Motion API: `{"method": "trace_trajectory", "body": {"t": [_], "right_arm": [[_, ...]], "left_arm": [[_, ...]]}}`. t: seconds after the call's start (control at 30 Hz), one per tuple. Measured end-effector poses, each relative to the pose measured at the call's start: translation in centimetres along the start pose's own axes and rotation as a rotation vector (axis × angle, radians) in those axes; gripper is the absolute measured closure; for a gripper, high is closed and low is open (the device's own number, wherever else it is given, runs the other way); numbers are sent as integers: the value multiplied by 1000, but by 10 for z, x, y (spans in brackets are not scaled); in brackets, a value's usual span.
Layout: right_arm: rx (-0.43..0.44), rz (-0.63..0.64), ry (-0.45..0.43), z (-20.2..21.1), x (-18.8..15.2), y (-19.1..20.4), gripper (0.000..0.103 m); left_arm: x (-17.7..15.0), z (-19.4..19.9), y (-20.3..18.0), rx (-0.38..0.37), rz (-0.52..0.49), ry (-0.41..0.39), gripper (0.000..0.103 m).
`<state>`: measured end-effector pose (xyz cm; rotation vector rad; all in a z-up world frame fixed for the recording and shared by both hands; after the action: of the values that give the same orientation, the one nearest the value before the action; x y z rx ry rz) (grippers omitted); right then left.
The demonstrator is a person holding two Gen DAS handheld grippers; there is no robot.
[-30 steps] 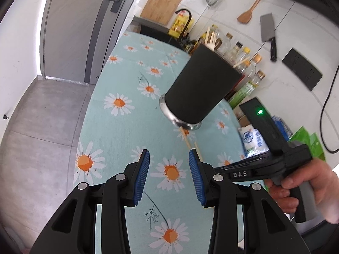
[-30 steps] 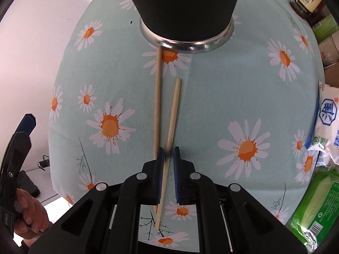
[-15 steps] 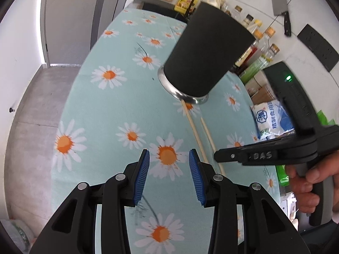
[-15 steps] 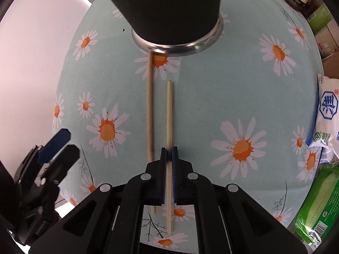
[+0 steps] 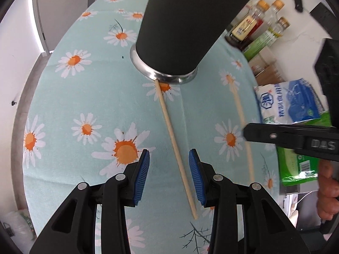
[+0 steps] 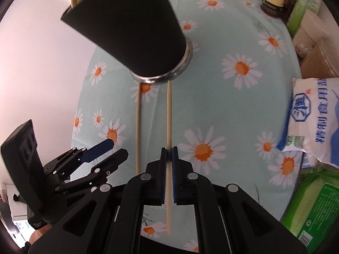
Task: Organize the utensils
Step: 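Lift chopstick with right tool while left gripper closes on the last chopstick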
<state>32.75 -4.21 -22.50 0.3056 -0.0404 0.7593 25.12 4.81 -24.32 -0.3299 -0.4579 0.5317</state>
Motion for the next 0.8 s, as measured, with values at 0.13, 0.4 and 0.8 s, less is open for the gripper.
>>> {"method": "trace_trajectory", "body": {"t": [0.13,0.4,0.8], "right_arm": [[26,-17,-25,9,-3,-14,98],[88,-26,-44,11,-7,-20,98],[143,17,-54,16,-8,-17,98]], "left_arm": [[3,-13,-6,61,-11,48,66],[9,-27,-5,179,9,103,73],[26,-39,-1,257,53,106,98]]}}
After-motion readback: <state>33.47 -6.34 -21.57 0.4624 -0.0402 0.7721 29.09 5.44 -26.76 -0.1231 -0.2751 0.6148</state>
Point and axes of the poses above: each gripper's, at about its wrist camera, not at the fingertips, and z roughly against the way its jaws point, y to its left, x to its top, the point moved 10 cm from there along -z, roughly the way its jaws point, and after that the axes turned 5 degrees about -x, right-handed, at the moved point
